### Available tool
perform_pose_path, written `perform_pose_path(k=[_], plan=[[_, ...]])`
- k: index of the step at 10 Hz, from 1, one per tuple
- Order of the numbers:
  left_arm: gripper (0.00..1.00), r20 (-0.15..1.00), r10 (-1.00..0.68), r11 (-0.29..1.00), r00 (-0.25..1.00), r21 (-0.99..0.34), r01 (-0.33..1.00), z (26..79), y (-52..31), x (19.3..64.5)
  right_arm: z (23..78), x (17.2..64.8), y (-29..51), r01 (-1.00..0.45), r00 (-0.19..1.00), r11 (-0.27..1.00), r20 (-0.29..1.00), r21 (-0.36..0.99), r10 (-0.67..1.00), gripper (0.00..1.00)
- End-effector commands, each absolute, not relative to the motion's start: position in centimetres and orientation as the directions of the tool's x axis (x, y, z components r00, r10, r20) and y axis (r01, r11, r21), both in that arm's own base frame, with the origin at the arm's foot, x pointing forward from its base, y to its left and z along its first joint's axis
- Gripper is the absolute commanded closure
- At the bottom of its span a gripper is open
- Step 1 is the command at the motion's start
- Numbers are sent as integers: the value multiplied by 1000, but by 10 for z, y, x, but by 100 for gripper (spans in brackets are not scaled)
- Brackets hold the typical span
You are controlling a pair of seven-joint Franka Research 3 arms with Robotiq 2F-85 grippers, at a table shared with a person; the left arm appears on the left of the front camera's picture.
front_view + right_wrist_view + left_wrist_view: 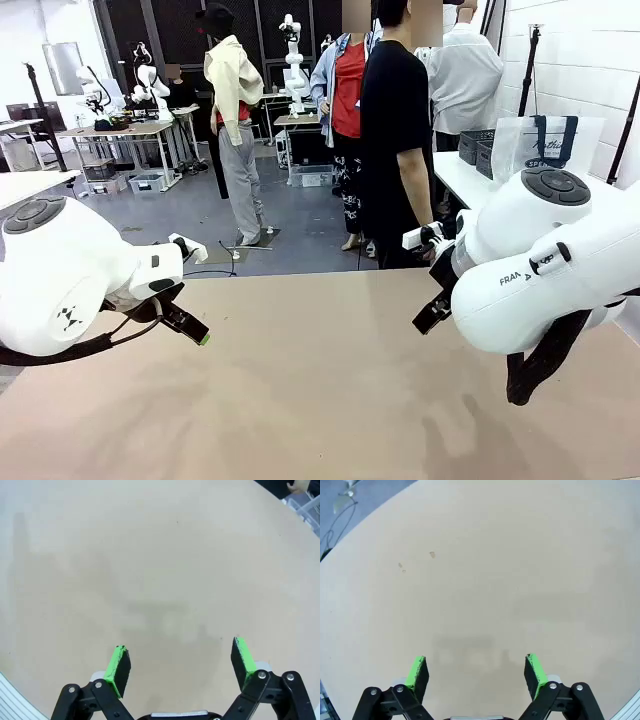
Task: Transfer purchased items from the store into the shopping bag.
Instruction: Open the Reusable shopping bag in the center of the table.
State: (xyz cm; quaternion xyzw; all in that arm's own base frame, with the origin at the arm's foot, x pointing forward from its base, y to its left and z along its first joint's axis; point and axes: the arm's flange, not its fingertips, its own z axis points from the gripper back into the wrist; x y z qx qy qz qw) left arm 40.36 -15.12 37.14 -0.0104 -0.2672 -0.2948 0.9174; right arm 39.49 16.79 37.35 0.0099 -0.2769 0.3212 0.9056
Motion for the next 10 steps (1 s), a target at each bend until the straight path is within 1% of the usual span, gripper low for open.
perform_pose_path(k=[1, 10], plan=[[0, 497, -535, 826, 683, 138, 546, 371, -151, 403, 373, 395, 168, -587, 640, 793, 508, -160, 576, 0], [0, 497, -535, 826, 683, 138, 546, 371, -151, 403, 373, 395, 168, -587, 640, 793, 508, -160, 576, 0]])
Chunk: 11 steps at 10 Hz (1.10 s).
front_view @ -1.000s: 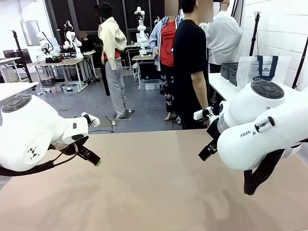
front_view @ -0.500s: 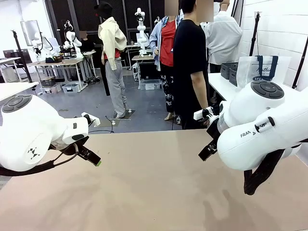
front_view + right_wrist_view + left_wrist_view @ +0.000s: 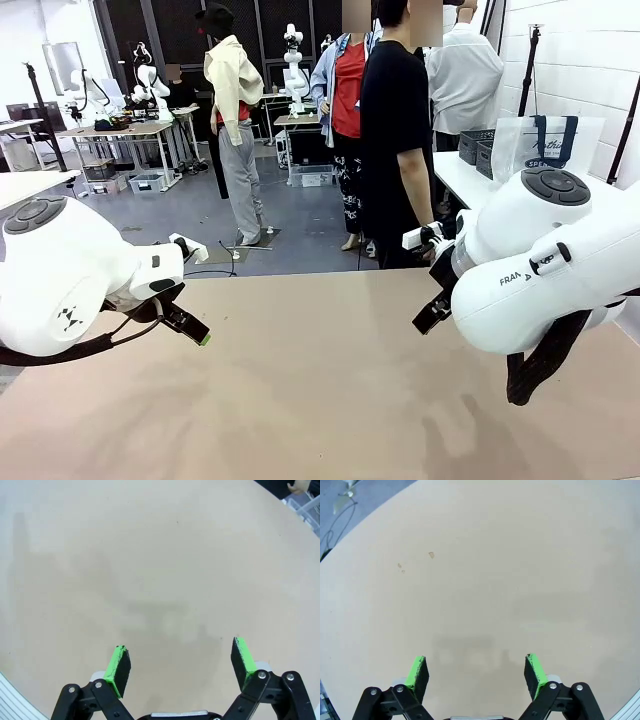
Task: Transfer purchased items from the store into the shopping bag.
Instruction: Open the Reusable shopping bag in the center of the table.
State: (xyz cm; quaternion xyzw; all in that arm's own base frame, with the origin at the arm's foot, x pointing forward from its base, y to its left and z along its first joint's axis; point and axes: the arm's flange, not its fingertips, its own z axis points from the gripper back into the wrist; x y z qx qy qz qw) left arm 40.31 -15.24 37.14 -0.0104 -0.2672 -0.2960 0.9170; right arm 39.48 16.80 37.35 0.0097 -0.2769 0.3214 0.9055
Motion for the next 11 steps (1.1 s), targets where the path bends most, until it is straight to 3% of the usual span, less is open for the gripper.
perform_pose_path(k=[1, 11], plan=[[0, 497, -535, 826, 683, 138, 546, 371, -151, 403, 373, 395, 168, -587, 640, 793, 508, -160, 576, 0], [0, 497, -535, 826, 683, 138, 546, 371, -151, 403, 373, 395, 168, -587, 640, 793, 508, -160, 576, 0]])
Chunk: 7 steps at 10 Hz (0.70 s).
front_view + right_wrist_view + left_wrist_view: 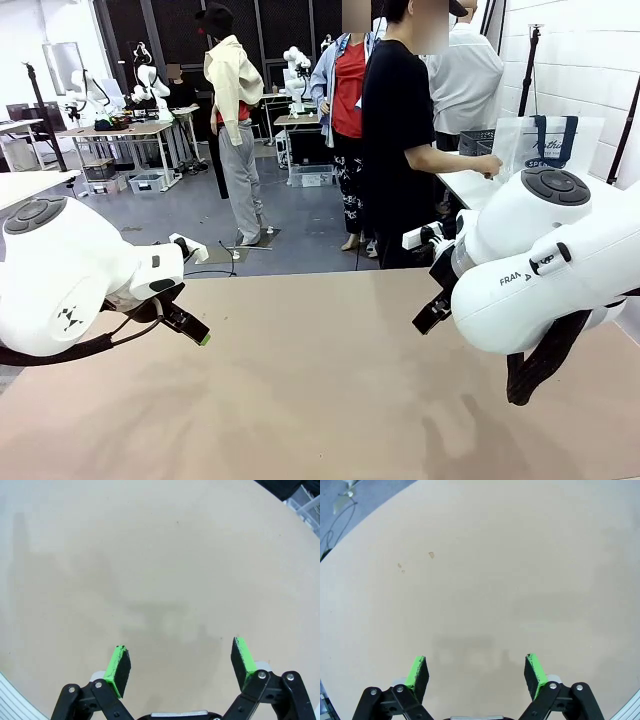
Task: Transfer purchased items from the store into the shopping bag.
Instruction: Open the Reusable shopping bag in the center of the table.
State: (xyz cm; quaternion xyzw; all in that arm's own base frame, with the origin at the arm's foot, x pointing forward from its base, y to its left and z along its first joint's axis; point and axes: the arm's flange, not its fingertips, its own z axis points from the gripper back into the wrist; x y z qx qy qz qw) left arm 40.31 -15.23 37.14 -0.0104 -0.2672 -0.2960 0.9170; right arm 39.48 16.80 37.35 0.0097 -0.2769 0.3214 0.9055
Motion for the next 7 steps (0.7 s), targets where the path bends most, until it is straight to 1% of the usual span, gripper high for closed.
perform_pose_path(k=[1, 7], plan=[[0, 497, -535, 826, 683, 138, 546, 371, -151, 403, 373, 395, 168, -587, 640, 793, 508, -160, 576, 0], [0, 497, -535, 826, 683, 138, 546, 371, -151, 403, 373, 395, 168, -587, 640, 793, 508, -160, 576, 0]])
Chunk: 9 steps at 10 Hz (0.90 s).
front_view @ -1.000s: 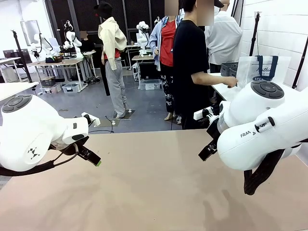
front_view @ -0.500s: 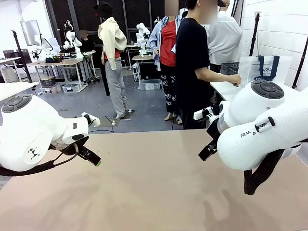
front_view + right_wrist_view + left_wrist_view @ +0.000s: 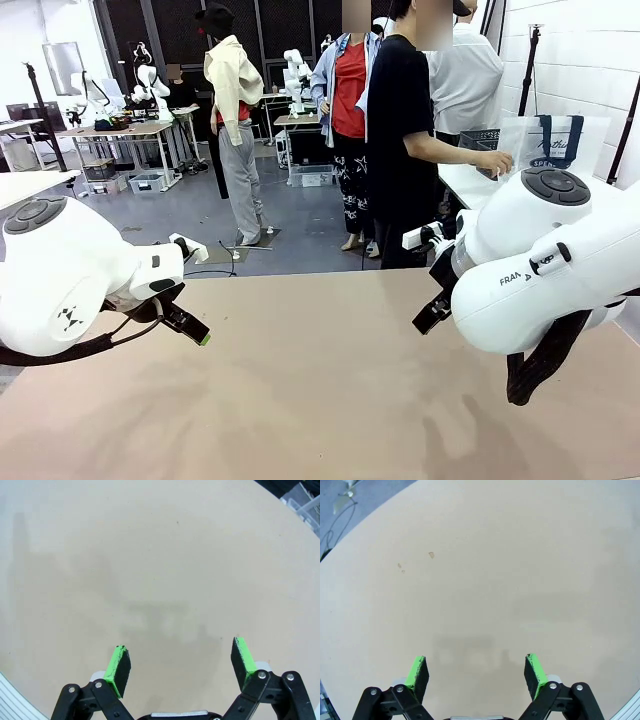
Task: Transfer purchased items from the store into the shopping bag.
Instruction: Open the Reusable shopping bag in the center of the table.
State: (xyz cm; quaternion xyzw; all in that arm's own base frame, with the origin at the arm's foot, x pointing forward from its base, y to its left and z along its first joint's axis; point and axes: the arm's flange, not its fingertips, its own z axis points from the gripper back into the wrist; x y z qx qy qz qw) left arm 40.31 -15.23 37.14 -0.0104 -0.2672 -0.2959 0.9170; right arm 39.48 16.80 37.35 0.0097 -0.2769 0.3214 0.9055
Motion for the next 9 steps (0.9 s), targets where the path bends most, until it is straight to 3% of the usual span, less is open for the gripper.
perform_pose_path(k=[1, 9], plan=[[0, 497, -535, 826, 683, 138, 546, 371, -151, 403, 373, 395, 168, -587, 640, 793, 508, -160, 576, 0], [0, 497, -535, 826, 683, 138, 546, 371, -151, 403, 373, 395, 168, -587, 640, 793, 508, -160, 576, 0]])
